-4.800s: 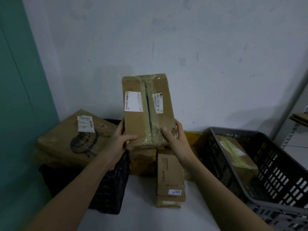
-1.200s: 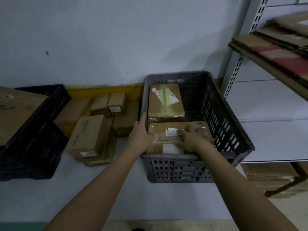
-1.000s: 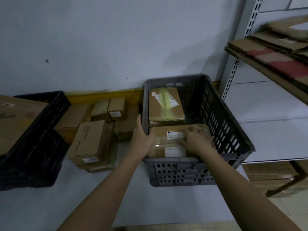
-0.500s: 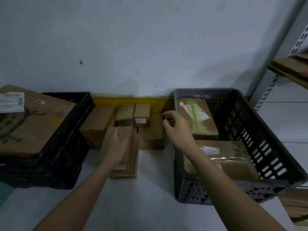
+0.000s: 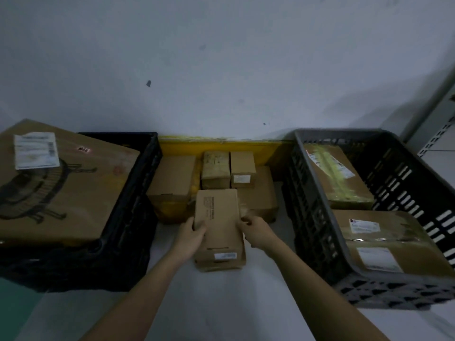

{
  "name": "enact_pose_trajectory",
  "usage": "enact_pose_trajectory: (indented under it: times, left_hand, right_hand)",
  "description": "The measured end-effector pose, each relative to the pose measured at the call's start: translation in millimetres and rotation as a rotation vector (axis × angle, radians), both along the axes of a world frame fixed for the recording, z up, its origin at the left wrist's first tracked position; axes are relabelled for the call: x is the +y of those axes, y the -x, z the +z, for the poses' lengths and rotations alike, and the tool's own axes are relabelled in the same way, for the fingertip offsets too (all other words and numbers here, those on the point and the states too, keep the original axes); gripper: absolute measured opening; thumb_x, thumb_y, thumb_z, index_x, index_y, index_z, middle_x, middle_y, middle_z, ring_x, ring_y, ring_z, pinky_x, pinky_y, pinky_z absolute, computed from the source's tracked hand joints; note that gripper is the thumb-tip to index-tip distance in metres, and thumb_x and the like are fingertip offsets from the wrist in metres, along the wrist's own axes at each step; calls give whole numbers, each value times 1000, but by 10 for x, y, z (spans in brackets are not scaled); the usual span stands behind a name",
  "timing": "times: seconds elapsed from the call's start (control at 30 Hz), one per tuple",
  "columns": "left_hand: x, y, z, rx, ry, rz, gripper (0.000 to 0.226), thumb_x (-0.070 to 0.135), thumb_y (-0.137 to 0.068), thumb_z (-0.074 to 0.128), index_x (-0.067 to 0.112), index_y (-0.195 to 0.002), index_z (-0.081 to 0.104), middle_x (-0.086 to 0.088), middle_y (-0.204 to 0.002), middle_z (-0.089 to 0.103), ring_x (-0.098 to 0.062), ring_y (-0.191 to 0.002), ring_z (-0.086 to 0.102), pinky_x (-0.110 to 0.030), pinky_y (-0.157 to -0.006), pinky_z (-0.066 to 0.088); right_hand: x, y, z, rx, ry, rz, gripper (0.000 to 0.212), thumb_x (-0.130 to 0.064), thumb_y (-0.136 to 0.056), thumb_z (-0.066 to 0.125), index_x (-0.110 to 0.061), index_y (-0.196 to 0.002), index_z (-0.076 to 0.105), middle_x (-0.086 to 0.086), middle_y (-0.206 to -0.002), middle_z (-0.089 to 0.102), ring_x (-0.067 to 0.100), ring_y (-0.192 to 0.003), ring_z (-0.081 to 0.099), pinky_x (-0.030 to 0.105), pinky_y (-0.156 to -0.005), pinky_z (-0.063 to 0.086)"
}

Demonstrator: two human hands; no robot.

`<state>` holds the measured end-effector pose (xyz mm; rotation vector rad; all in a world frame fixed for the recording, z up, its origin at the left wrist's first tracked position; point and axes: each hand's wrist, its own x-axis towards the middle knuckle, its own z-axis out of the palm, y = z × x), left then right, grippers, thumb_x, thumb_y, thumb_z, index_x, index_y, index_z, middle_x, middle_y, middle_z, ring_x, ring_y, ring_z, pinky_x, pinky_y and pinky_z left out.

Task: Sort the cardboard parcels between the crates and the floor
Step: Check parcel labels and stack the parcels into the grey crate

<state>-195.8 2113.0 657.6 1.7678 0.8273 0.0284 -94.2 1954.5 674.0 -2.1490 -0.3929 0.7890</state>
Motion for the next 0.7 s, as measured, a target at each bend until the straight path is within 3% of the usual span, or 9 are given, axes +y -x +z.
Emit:
enact_pose_trajectory:
  times: [0.17,0.3,0.4,0.47,0.6,0.7]
  left_hand:
    - [141,1,-55,-53,45,-35,39,28,-103,50,20,-141,47,0,-133,60,-13,-107,57,-20,-74,47]
    - [142,30,-19,-131,88,-40,37,31,-104,47,27,-141,47,5,-127,62,-15,-115,60,-27,-87,52]
    - [165,-28,111,-217,84,-46,41,33,-103,49,34,-143,41,13,-125,57,-12,-117,58,-23,-84,50]
    - [193,-101,210,-244,78,-32,47,36,-103,49,37,-147,35,11,-130,51,-11,-116,53,-20,-82,46]
    - [239,-214,366,-327,173,55,46,40,-102,49,36,-147,39,8,-132,59,-12,-114,59,-35,-97,51]
    - [210,-303,506,-369,285,139,33,40,-103,46,42,-136,45,10,-120,65,-11,-104,64,-34,-76,56]
  right_hand:
    - [85,127,-53,35,-76,-104,34,-28,-107,40,-10,-123,63,-5,-97,63,5,-80,58,20,-62,46]
    - [100,143,-39,67,-106,-187,31,-30,-106,39,-12,-113,64,6,-105,67,22,-97,65,42,-81,59]
    - [124,85,109,114,-178,-218,24,-31,-107,39,-22,-115,59,0,-107,61,23,-99,62,32,-67,55]
    - [144,34,216,119,-227,-220,22,-33,-106,40,-26,-115,59,2,-107,62,22,-100,62,29,-66,53]
    - [155,-72,397,99,-324,-198,33,-45,-103,46,-35,-134,52,-8,-112,62,15,-100,63,25,-65,53]
    - [129,-126,501,205,-445,-174,51,-55,-95,56,-39,-141,43,-7,-128,58,17,-111,62,34,-74,62]
